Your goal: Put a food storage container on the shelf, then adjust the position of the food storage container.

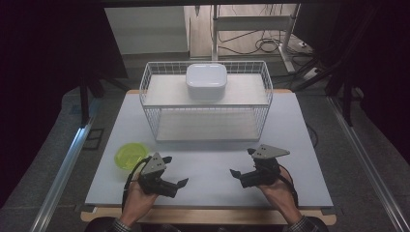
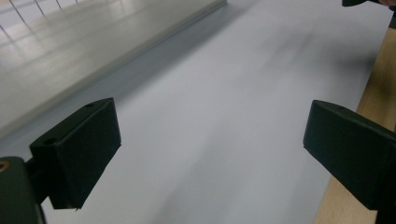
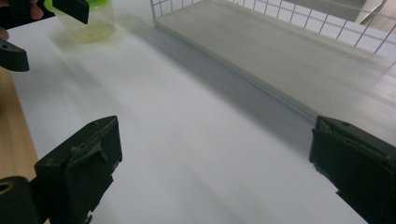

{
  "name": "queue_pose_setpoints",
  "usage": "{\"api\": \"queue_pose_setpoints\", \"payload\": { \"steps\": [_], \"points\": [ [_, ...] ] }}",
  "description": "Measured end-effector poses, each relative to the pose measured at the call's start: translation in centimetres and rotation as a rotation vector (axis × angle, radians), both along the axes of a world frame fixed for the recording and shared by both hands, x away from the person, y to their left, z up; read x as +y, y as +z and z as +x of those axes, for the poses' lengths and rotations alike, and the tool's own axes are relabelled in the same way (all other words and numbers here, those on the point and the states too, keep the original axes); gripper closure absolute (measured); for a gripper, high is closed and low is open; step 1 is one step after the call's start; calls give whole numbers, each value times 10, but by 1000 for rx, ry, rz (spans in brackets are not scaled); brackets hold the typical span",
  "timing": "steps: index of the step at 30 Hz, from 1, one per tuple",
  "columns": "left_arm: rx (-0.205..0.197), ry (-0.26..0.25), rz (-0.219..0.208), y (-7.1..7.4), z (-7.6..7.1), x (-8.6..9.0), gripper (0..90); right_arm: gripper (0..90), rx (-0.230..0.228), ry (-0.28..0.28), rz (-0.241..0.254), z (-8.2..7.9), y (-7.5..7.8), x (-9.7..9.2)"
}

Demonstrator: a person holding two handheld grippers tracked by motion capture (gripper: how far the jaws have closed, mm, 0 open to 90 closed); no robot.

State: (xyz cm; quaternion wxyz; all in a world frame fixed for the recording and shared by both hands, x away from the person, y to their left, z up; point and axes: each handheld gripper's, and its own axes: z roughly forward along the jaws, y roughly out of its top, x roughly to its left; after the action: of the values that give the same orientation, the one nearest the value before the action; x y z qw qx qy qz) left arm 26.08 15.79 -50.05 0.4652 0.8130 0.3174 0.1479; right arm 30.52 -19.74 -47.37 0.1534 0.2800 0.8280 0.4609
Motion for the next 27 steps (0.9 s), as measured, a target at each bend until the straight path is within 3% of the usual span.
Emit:
{"api": "queue_pose_setpoints", "payload": {
  "steps": [4, 13, 16, 19, 21, 25, 27],
  "points": [
    [12, 8, 43, -7, -3, 1, 38, 29, 8, -1, -17, -5, -7, -4],
    [45, 32, 39, -7, -1, 3, 31, 34, 39, -10, -50, -3, -16, -6],
    [43, 70, 51, -4, 1, 7, 71, 37, 41, -15, -49, -2, -17, -7],
    [24, 95, 65, 1, 3, 13, 170, 40, 49, -20, -53, -1, -19, -7],
    [26, 101, 56, 4, 6, 19, 291, 44, 54, -19, -55, -1, -20, -6],
    [49, 136, 38, 11, 14, 34, 584, 50, 57, -16, -66, 0, -21, -5],
    [44, 180, 26, 15, 18, 45, 744, 55, 57, -14, -73, -1, -22, -4]
  ]
}}
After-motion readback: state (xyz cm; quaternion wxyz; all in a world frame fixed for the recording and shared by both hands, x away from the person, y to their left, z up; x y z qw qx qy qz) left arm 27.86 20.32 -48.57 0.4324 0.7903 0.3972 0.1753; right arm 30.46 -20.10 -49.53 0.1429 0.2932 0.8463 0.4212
